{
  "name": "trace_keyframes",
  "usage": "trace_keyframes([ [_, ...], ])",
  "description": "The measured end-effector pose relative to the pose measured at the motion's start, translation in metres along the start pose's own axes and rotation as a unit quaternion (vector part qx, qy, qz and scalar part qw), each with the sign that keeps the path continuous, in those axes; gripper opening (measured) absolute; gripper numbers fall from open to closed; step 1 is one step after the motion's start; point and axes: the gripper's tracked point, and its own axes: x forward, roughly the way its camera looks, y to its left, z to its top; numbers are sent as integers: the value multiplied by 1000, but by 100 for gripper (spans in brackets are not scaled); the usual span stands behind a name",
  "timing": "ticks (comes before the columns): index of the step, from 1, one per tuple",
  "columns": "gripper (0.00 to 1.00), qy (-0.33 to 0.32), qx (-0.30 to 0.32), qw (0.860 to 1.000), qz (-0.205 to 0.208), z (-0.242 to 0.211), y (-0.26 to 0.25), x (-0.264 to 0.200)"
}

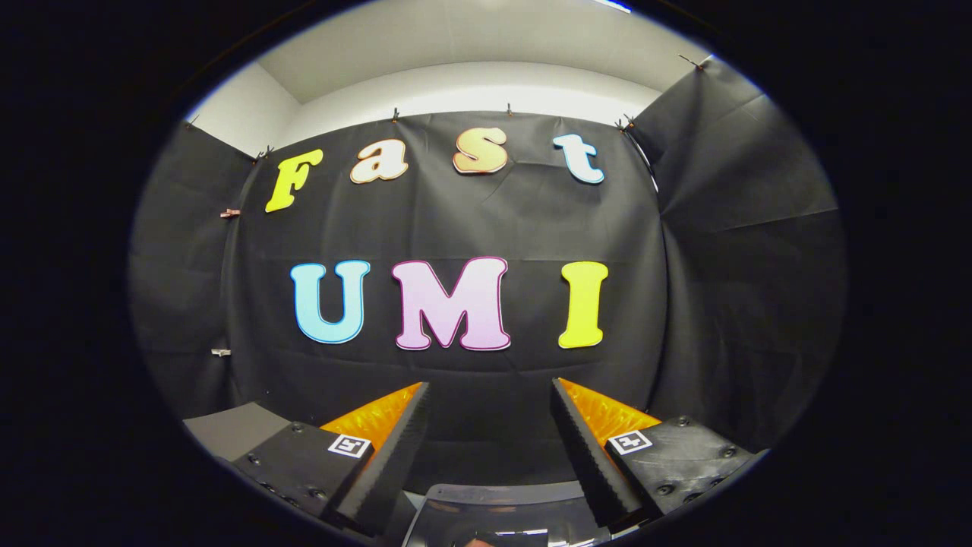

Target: Put the clothes into the washing machine and then close the washing machine lid.

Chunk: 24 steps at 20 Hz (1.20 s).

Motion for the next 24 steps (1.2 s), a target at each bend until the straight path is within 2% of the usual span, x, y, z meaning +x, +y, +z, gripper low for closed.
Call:
trace_keyframes([
  [24, 98, 4, 7, 1000, 4, -1, 4, 0],
])
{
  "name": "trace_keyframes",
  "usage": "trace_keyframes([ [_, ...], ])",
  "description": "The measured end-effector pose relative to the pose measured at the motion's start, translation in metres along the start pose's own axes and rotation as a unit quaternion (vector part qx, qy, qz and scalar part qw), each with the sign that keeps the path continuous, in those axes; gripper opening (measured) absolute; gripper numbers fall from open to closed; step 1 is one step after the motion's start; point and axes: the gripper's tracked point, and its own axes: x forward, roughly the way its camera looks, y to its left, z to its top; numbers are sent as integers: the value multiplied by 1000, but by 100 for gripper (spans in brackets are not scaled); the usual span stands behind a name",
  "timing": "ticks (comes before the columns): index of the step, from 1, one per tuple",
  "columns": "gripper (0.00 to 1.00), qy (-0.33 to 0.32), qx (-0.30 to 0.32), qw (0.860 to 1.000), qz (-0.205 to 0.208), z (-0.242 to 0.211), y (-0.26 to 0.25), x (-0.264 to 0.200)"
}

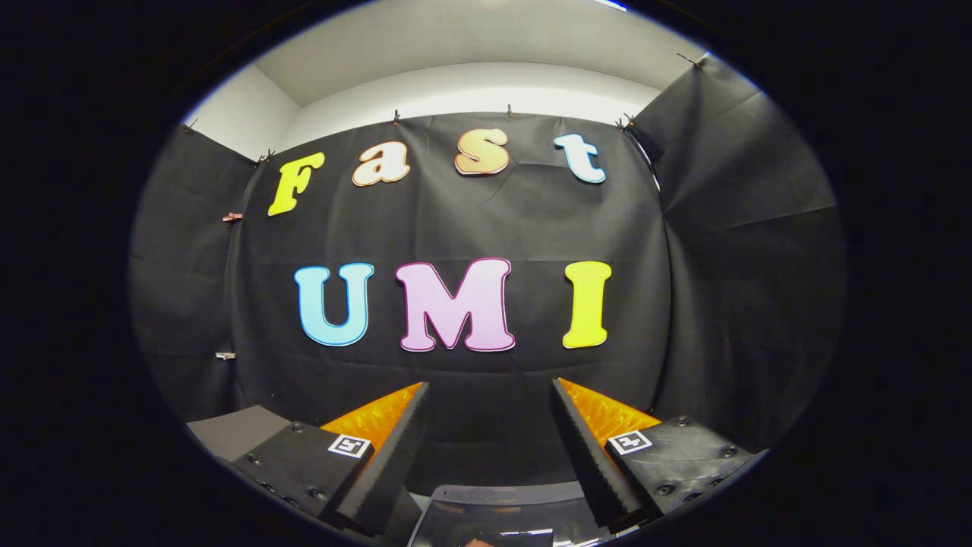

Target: Put the clothes into the washing machine and then close the washing machine lid.

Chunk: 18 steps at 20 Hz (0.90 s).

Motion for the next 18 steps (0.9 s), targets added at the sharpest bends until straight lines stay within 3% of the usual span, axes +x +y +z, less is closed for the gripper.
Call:
trace_keyframes([
  [18, 98, 12, 6, 1000, -9, -14, -5, -10],
])
